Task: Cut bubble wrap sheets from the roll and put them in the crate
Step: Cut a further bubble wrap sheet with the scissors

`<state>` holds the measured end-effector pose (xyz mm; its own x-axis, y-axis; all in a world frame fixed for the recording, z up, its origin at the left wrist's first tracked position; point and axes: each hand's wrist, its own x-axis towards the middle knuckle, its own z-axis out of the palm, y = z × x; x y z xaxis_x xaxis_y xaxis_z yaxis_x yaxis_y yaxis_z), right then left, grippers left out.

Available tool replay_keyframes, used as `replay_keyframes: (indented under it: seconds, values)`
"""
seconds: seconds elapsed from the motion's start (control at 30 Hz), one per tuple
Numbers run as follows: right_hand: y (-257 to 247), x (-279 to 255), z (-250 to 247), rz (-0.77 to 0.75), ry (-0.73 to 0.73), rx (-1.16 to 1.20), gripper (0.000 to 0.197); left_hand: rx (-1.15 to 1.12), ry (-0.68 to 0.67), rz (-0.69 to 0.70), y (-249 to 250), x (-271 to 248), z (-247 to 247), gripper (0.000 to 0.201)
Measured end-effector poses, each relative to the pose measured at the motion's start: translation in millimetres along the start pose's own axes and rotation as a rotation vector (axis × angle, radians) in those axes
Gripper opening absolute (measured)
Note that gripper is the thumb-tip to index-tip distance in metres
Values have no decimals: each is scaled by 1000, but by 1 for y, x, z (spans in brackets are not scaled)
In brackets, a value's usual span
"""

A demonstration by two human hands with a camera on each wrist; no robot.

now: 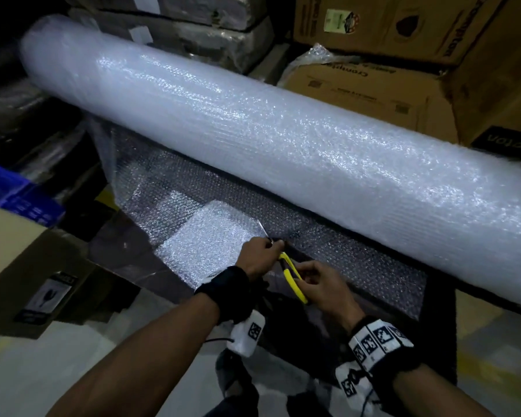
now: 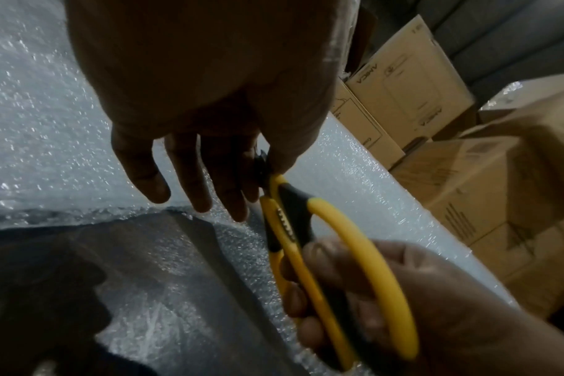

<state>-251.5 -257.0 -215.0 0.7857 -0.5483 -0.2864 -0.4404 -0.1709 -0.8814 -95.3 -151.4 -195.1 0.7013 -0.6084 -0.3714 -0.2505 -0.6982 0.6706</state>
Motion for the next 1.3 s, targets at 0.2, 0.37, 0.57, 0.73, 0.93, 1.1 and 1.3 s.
replay_keyframes:
  seconds: [0.2,0.37,0.57,0.73,0.93,1.1,1.3]
  values:
    - [0,16,-12,-43,-189,-142,18,-11,151,-124,3,-3,14,42]
    - [14,39,-31,12,-274,-48,67,82,235,-115,6,-4,25,47]
    - [8,49,-51,476,-436,314,39,568,179,4,-30,29,20,42]
    - [4,50,-59,498,-532,218,63,732,93,95,-35,52,28,52]
    - [17,60,-57,541,-541,163,64,691,209,173,-44,59,34,29]
    - [11,80,-50,508,-537,150,66,707,281,214,-47,63,37,22]
    - [8,107,-50,490,-600,35,78,720,246,185,-50,54,42,42]
